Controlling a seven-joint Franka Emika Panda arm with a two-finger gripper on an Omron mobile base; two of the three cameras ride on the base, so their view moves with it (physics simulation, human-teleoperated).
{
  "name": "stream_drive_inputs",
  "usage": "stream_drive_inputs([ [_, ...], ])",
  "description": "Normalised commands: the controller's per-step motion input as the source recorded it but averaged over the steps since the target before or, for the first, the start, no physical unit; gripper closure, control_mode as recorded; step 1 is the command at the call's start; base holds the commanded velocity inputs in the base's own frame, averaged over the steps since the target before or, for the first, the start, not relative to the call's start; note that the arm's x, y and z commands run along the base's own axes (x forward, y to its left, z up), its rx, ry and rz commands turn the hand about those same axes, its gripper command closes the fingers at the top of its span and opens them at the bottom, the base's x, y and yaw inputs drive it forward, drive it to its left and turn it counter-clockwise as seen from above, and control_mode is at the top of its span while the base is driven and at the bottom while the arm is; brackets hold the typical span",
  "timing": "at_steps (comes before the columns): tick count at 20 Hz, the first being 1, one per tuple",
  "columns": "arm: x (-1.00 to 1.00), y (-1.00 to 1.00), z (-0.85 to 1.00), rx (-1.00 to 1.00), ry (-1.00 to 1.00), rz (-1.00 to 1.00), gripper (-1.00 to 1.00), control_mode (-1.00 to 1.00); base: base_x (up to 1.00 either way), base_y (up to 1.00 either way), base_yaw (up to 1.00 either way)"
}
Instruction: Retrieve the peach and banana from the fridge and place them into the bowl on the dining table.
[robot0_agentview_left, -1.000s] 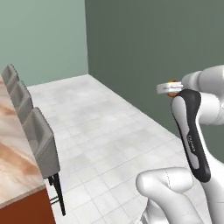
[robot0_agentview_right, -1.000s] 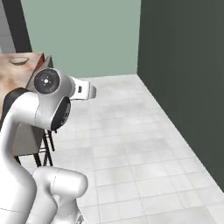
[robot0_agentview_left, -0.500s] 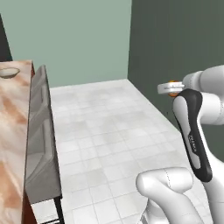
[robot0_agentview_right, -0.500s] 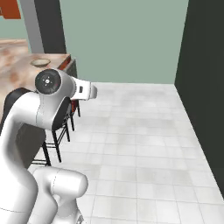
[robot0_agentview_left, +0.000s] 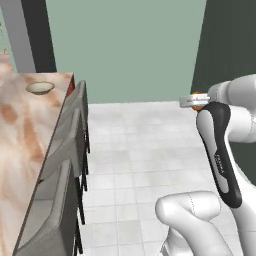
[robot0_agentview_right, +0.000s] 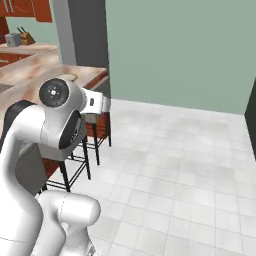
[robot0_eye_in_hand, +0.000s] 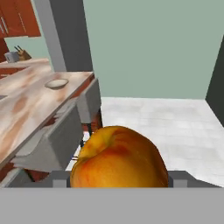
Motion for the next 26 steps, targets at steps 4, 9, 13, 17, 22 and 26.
stream_drive_inputs([
  [4, 0.0, 0.0, 0.0, 0.0, 0.0, 0.0, 1.0, 1.0, 1.0, -0.36, 0.42],
  [9, 0.0, 0.0, 0.0, 0.0, 0.0, 0.0, 1.0, 1.0, 1.0, -0.37, 0.44],
  [13, 0.0, 0.0, 0.0, 0.0, 0.0, 0.0, 1.0, 1.0, 1.0, -0.45, 0.44],
  [17, 0.0, 0.0, 0.0, 0.0, 0.0, 0.0, 1.0, 1.0, 1.0, -0.6, 0.42],
  [22, 0.0, 0.0, 0.0, 0.0, 0.0, 0.0, 1.0, 1.0, 1.0, -0.71, 0.42],
  [26, 0.0, 0.0, 0.0, 0.0, 0.0, 0.0, 1.0, 1.0, 1.0, -0.72, 0.42],
])
